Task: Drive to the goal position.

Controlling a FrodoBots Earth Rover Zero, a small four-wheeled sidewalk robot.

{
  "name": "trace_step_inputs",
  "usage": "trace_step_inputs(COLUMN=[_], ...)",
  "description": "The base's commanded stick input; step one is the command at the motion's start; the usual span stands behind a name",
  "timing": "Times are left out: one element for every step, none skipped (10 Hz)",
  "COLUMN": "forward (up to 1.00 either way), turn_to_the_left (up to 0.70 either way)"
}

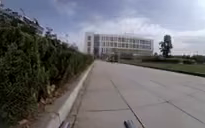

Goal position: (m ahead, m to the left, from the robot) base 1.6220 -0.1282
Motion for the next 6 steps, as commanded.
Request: trace_step_inputs(forward=[0.7,0.7,0.7,0.7,0.7,0.7], turn_to_the_left=[0.0,0.0,0.0,0.0,-0.12,-0.14])
